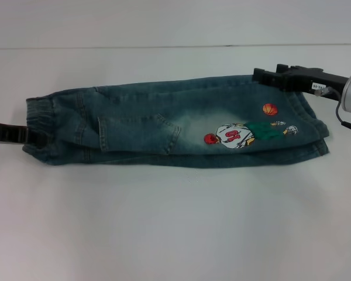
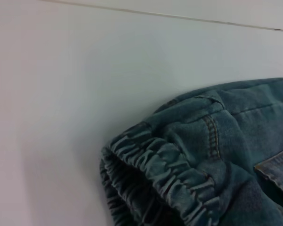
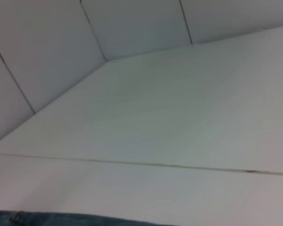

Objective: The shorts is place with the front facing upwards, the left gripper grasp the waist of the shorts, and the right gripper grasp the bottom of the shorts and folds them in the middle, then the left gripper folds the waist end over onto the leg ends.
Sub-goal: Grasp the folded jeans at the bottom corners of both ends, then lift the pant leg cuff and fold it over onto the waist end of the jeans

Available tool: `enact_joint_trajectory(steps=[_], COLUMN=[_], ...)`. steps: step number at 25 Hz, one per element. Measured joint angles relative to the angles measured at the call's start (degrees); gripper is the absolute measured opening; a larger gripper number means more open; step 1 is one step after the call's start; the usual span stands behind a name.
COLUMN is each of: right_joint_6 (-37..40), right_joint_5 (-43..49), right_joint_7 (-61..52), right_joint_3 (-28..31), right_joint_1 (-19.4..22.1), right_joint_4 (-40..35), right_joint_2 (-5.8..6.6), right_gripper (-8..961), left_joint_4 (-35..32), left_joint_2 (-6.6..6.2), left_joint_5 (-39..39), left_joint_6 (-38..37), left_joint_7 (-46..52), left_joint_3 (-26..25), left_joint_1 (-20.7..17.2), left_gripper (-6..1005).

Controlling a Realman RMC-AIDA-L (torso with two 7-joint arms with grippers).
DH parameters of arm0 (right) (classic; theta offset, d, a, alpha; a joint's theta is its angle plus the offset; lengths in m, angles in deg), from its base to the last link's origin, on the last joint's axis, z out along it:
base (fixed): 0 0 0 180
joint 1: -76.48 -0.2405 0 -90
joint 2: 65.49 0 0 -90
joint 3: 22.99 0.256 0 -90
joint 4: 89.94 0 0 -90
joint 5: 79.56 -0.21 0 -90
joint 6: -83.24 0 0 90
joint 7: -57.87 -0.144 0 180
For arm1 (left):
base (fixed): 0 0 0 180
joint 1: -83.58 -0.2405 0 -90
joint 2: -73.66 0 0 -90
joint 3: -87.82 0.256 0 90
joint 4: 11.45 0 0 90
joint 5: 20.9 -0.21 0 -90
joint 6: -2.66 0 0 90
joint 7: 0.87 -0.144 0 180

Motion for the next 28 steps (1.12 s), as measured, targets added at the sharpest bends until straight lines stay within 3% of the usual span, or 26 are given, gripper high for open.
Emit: enact_joint_trajectory(steps=[3, 8, 13, 15, 22, 28], right_joint_6=[-0.02, 0.12, 0.67, 0.82, 1.2, 0.89], right_joint_5=[-2.69, -10.95, -19.71, -23.74, -36.03, -45.94], right_joint_7=[3.13, 10.15, 14.27, 16.32, 24.67, 32.33], right_joint_3=[-0.03, 0.06, 0.06, 0.06, 0.06, 0.05], right_joint_1=[0.99, 2.7, 4.18, 4.71, 5.42, 5.42], right_joint_4=[0.06, 2.38, 4.38, 5.34, 9.68, 13.34], right_joint_2=[-0.51, -0.88, -0.91, -0.91, -0.93, -1.03], right_gripper=[914, 706, 412, 329, 11, 5], left_joint_4=[-0.5, -3.34, -5.29, -5.48, -5.74, -6.77], left_joint_2=[-0.27, -0.57, -1.06, -1.87, -2.88, -3.33], left_joint_5=[1.19, 4.33, 6.72, 8.92, 13.38, 17.17], left_joint_6=[-1.83, -5.7, -9.01, -11.05, -14.3, -15.61], left_joint_7=[-1.02, -1.55, -1.62, -1.64, -1.5, -1.36], left_joint_3=[-0.26, -0.13, -0.02, -0.02, -0.03, 0.02], left_joint_1=[0.07, 0.34, 1.52, 3.45, 8.68, 12.25], left_gripper=[39, 40, 41, 42, 44, 45])
